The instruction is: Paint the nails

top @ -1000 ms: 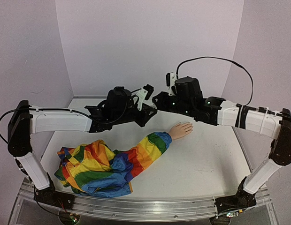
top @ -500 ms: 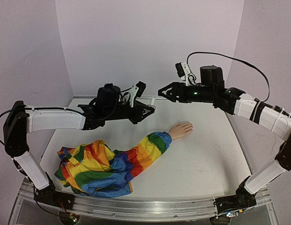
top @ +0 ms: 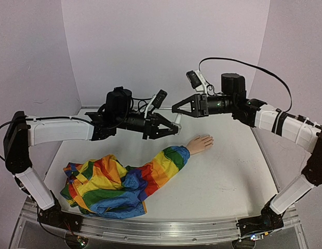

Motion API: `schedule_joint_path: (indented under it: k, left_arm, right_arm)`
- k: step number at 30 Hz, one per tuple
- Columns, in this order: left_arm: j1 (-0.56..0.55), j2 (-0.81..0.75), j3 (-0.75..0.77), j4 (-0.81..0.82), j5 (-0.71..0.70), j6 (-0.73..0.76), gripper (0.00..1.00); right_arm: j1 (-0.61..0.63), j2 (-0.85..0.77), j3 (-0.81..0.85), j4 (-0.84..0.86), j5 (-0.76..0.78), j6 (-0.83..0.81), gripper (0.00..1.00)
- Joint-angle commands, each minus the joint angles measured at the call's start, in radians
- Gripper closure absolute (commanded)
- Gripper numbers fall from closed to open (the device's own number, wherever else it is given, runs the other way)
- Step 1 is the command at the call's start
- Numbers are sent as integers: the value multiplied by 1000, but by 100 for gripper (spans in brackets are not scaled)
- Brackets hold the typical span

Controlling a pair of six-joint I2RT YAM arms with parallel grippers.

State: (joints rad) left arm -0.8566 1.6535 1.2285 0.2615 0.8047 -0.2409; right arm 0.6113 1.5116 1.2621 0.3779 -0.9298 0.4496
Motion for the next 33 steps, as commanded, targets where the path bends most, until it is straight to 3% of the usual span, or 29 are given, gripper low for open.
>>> schedule_joint_path:
  k: [1, 10, 20, 25, 29, 31, 33]
  left_arm:
    - [2, -28, 55, 70, 92, -26, 100]
    - [2, -32, 57, 93, 72, -26, 100]
    - [4, -35, 53, 107, -8, -21, 100]
    - [4, -39, 58, 108, -212, 17, 100]
    - [-2, -42, 67, 110, -486, 53, 100]
    - [-21, -41, 77, 110, -639, 106, 100]
    - [-56, -25, 98, 110, -831, 182, 100]
  right_arm:
    - [-1, -6, -15, 92, -115, 12, 50]
    - [0, -33, -68, 150, -177, 36, 57]
    - [2, -25, -77, 169, -165, 39, 88]
    - [6, -15, -92, 173, -123, 42, 100]
    - [31, 6, -105, 163, 6, 61, 100]
    - [66, 19, -98, 106, 173, 58, 100]
    - [126, 36, -64, -10, 445, 57, 100]
